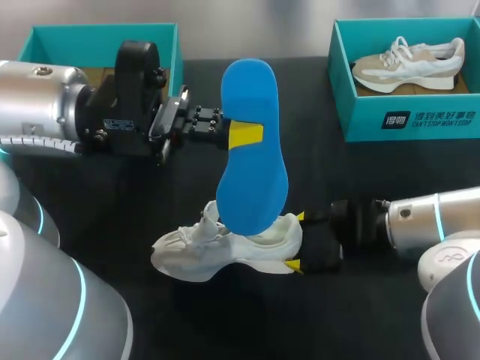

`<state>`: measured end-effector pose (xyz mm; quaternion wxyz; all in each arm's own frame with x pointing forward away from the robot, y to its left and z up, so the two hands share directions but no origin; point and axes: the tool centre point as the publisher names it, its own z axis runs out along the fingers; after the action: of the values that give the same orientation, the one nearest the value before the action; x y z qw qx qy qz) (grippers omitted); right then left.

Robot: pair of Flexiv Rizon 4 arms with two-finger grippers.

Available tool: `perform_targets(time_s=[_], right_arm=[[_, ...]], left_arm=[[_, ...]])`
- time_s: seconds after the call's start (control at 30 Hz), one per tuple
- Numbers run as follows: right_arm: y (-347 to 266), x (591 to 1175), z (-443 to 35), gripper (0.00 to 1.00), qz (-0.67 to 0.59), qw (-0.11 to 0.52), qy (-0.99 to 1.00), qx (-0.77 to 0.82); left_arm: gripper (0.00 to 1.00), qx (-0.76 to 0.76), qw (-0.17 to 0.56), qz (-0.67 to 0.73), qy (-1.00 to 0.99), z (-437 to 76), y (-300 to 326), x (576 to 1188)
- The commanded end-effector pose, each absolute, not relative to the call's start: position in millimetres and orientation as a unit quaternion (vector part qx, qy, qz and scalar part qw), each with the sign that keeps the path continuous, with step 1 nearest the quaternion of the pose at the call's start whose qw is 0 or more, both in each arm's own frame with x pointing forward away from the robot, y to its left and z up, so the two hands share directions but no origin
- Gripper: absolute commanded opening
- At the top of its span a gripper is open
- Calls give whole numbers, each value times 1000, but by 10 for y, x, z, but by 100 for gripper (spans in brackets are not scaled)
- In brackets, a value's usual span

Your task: Take the shoe out of the shoebox, open the shoe tongue, remove and reinsert the insole, then place the shoe into the shoebox

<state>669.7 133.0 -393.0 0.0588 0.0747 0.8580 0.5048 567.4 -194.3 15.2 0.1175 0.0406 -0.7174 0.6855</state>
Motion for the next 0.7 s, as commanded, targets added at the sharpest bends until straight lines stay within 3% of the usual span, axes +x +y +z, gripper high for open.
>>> perform_targets(time_s=[0.03,0.7], right_arm=[[1260,6715,-3776,100,363,23,928,80],[1224,6613,-3363,100,142,-6,981,131]], left_arm=[[0,41,117,685,-718,150,-1938,5666],[0,41,117,685,-718,150,-1938,5666]])
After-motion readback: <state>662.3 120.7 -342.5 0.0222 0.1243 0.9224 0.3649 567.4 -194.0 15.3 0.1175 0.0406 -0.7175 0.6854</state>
